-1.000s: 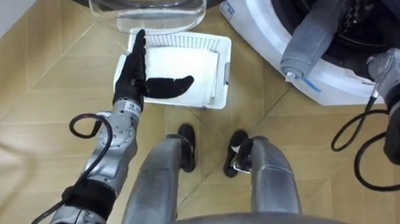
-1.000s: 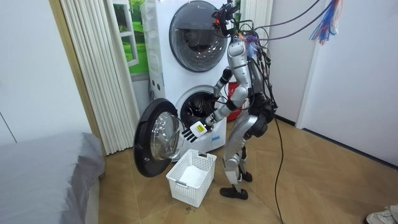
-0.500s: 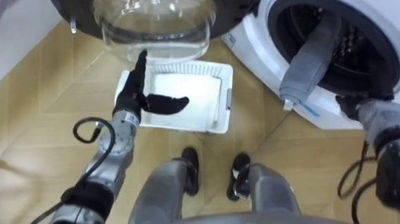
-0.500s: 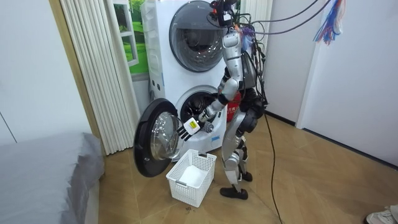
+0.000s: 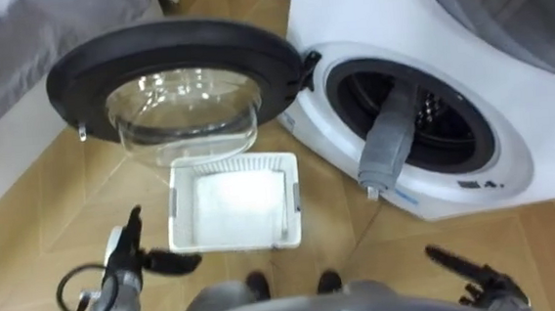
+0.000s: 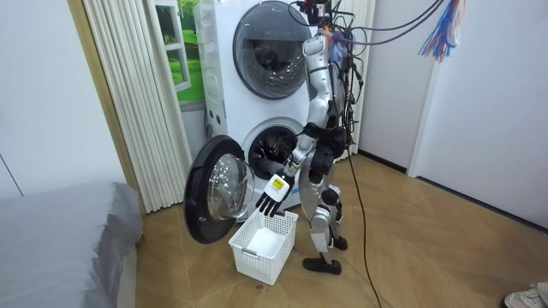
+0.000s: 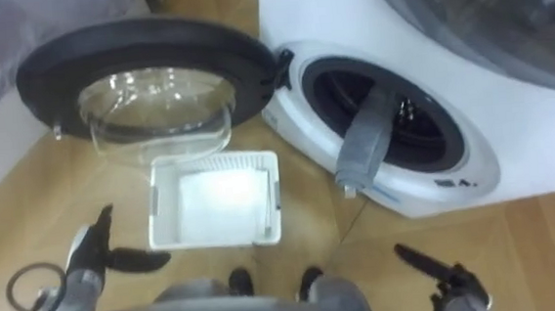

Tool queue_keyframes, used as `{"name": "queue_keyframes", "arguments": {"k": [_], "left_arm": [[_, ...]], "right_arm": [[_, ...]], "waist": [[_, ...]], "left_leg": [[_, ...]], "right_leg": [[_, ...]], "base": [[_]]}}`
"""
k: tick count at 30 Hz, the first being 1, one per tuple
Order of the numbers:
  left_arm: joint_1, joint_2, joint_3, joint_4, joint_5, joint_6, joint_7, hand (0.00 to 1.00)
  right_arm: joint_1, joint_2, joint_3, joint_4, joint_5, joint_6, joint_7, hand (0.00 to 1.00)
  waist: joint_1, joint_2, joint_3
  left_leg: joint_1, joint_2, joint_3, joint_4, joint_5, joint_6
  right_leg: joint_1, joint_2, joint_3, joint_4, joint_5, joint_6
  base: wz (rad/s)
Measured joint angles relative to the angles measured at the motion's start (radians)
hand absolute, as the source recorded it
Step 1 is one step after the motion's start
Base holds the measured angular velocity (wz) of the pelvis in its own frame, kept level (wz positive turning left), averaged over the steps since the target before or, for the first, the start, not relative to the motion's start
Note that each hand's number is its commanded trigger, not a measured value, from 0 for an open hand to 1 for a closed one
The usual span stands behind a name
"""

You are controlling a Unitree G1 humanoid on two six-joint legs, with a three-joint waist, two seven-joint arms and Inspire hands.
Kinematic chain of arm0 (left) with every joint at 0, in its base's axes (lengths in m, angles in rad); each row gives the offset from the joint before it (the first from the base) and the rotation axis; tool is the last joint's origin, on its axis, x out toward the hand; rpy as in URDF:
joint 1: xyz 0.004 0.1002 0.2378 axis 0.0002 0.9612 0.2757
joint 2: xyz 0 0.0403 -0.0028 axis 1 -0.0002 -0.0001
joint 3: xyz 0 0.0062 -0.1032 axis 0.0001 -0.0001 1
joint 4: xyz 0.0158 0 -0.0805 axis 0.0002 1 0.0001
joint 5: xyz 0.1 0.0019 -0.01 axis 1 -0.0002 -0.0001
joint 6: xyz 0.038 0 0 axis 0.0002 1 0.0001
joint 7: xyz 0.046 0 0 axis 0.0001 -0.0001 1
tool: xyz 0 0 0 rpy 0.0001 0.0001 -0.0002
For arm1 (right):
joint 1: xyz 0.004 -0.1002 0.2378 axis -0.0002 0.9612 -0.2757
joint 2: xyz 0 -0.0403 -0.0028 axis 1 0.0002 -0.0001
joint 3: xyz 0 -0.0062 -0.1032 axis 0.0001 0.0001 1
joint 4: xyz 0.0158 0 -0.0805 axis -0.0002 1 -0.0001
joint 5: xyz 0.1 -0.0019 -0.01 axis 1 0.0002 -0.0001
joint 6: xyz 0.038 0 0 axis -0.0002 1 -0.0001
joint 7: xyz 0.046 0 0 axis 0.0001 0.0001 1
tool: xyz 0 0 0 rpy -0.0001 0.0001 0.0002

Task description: Put towel into washing machine

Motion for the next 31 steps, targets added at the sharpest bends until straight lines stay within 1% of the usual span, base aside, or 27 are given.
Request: {"name": "queue_keyframes", "arguments": {"k": [1,3,5,7,9,10,11,12,14,16,18,20,21,23,26,31], "left_arm": [[0.008,0.0,0.005,0.002,0.0,-0.001,0.0,0.0],[0.023,-0.001,0.01,0.005,0.0,-0.003,0.0,0.0],[0.027,-0.012,0.041,0.051,-0.003,-0.007,0.001,0.0],[0.042,-0.019,0.054,0.07,-0.017,-0.006,0.002,0.0],[0.055,-0.024,0.059,0.073,-0.031,-0.002,0.008,0.0],[0.065,-0.028,0.062,0.079,-0.042,0.003,0.013,0.0],[0.072,-0.033,0.075,0.087,-0.045,0.009,0.015,0.0],[0.071,-0.04,0.086,0.103,-0.058,0.014,0.016,0.0],[0.065,-0.052,0.108,0.13,-0.071,0.023,0.017,0.0],[0.065,-0.058,0.117,0.151,-0.078,0.027,0.018,0.0],[0.064,-0.059,0.118,0.166,-0.079,0.039,0.019,0.0],[0.063,-0.06,0.118,0.178,-0.078,0.062,0.019,0.0],[0.061,-0.062,0.121,0.184,-0.078,0.068,0.019,0.0],[0.061,-0.066,0.147,0.201,-0.059,0.091,0.018,0.0],[0.061,-0.068,0.159,0.203,-0.059,0.117,0.014,0.0],[0.05,-0.071,0.164,0.2,-0.059,0.146,0.005,0.0]], "right_arm": [[0.0,0.002,0.019,0.001,-0.058,0.0,0.01,0.0],[0.001,0.007,0.021,0.0,-0.139,0.0,0.027,0.0],[0.006,0.008,0.025,0.0,-0.238,0.001,0.039,0.0],[0.016,0.012,0.027,0.0,-0.289,0.002,0.048,0.0],[0.021,0.017,0.036,0.001,-0.31,0.007,0.054,0.0],[0.027,0.019,0.046,0.001,-0.322,0.011,0.055,0.0],[0.027,0.022,0.056,0.001,-0.327,0.02,0.055,0.0],[0.03,0.028,0.056,0.002,-0.33,0.027,0.056,0.0],[0.033,0.042,0.055,0.006,-0.336,0.028,0.056,0.0],[0.036,0.046,0.053,0.006,-0.349,0.028,0.06,0.0],[0.036,0.048,0.052,0.008,-0.372,0.031,0.066,0.0],[0.034,0.05,0.05,0.011,-0.38,0.047,0.073,0.0],[0.034,0.05,0.047,0.012,-0.384,0.05,0.074,0.0],[0.036,0.051,0.046,0.017,-0.393,0.05,0.075,0.0],[0.035,0.051,0.046,0.024,-0.393,0.061,0.076,0.0],[0.035,0.049,0.046,0.025,-0.393,0.07,0.087,0.0]], "waist": [[-0.003,0.001,0.0003],[-0.003,0.002,0.0008],[0.0,0.003,0.0007],[0.0,0.005,0.0005],[0.001,0.003,0.0005],[0.002,0.003,-0.0013],[0.003,0.004,0.0004],[0.003,0.004,0.0002],[0.001,0.004,0.0006],[0.0,0.005,0.0014],[0.0,0.003,0.0016],[0.001,0.001,0.0018],[0.001,0.001,0.0019],[0.002,0.002,0.0027],[0.002,0.004,0.0033],[0.001,0.007,0.0028]], "left_leg": [[0.021,0.001,0.0,-0.012,0.001,-0.003],[0.039,0.002,-0.002,-0.021,0.002,-0.006],[0.06,0.001,-0.002,-0.032,0.003,-0.008],[0.078,0.002,-0.001,-0.04,0.003,-0.009],[0.098,0.001,0.002,-0.051,0.002,-0.01],[0.107,0.001,0.004,-0.053,0.002,-0.011],[0.117,0.002,0.004,-0.057,0.001,-0.011],[0.126,0.002,0.004,-0.059,0.001,-0.012],[0.141,0.002,0.004,-0.065,0.001,-0.012],[0.149,0.002,0.005,-0.067,0.0,-0.013],[0.151,0.003,0.005,-0.067,-0.001,-0.013],[0.153,0.003,0.005,-0.066,-0.001,-0.014],[0.154,0.003,0.005,-0.065,-0.001,-0.014],[0.163,0.003,0.005,-0.066,-0.003,-0.016],[0.165,0.007,0.005,-0.064,-0.005,-0.019],[0.165,0.012,0.005,-0.055,-0.007,-0.022]], "right_leg": [[0.014,0.003,0.0,-0.001,0.0,0.0],[0.028,0.006,0.0,-0.004,0.0,0.0],[0.05,0.008,0.001,-0.019,0.0,0.0],[0.064,0.01,0.001,-0.021,0.0,0.0],[0.083,0.011,0.004,-0.034,0.0,0.0],[0.088,0.012,0.005,-0.034,0.0,0.0],[0.099,0.013,0.005,-0.035,0.0,0.0],[0.106,0.013,0.006,-0.035,0.0,0.0],[0.118,0.014,0.009,-0.036,0.0,0.0],[0.124,0.016,0.031,-0.035,0.0,0.0],[0.132,0.017,0.034,-0.035,0.0,0.0],[0.134,0.017,0.034,-0.035,0.0,0.0],[0.135,0.017,0.035,-0.035,0.0,0.0],[0.137,0.021,0.059,-0.035,0.0,0.0],[0.148,0.024,0.059,-0.035,0.0,0.0],[0.15,0.029,0.06,-0.035,-0.001,-0.001]], "base": [[-0.05],[-0.02],[-0.02],[-0.05],[-0.06],[-0.07],[-0.05],[0.0],[0.0],[-0.03],[0.0],[0.0],[-0.05],[-0.08],[-0.04],[0.0]]}}
